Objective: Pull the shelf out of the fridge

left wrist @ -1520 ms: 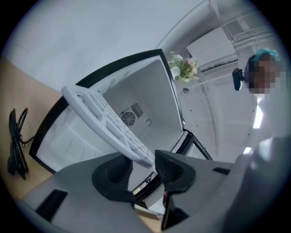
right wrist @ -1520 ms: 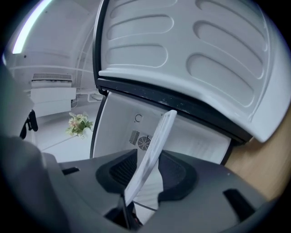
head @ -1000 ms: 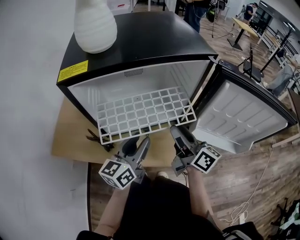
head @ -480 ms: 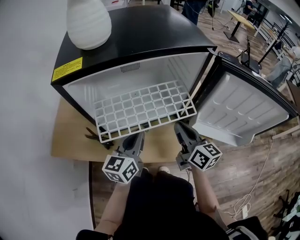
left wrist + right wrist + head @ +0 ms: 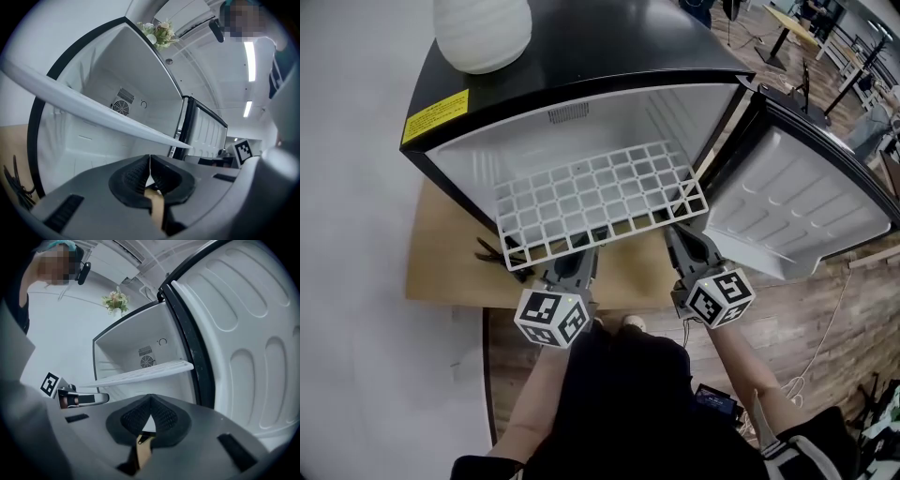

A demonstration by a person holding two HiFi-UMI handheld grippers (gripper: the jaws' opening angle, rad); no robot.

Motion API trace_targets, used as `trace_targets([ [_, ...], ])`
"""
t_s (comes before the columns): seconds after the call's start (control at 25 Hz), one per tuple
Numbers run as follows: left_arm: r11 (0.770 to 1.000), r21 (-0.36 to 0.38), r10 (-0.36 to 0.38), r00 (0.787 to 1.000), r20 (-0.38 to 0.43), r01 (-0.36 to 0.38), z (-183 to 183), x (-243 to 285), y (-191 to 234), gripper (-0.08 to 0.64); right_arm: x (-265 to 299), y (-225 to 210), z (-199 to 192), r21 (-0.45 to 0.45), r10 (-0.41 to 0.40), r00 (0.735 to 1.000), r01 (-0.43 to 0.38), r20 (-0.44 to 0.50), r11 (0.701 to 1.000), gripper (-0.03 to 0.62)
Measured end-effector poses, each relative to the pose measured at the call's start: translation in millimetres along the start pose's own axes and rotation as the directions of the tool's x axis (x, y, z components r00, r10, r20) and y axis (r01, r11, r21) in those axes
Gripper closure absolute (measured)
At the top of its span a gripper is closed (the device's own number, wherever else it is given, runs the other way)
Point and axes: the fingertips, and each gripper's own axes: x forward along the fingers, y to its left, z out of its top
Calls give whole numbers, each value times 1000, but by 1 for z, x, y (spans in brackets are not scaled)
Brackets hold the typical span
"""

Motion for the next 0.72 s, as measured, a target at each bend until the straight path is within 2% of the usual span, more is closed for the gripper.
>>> trace_targets([
  [0.24,1000,8,-10,1000,17,10,2,2,0,552,10,10,0,-29,37,999,-37,-22,999,601],
  [0.72,1000,20,2,1000,24,-2,5,6,5,552,21,18,-4,-7,57,998,-57,-33,998,601],
])
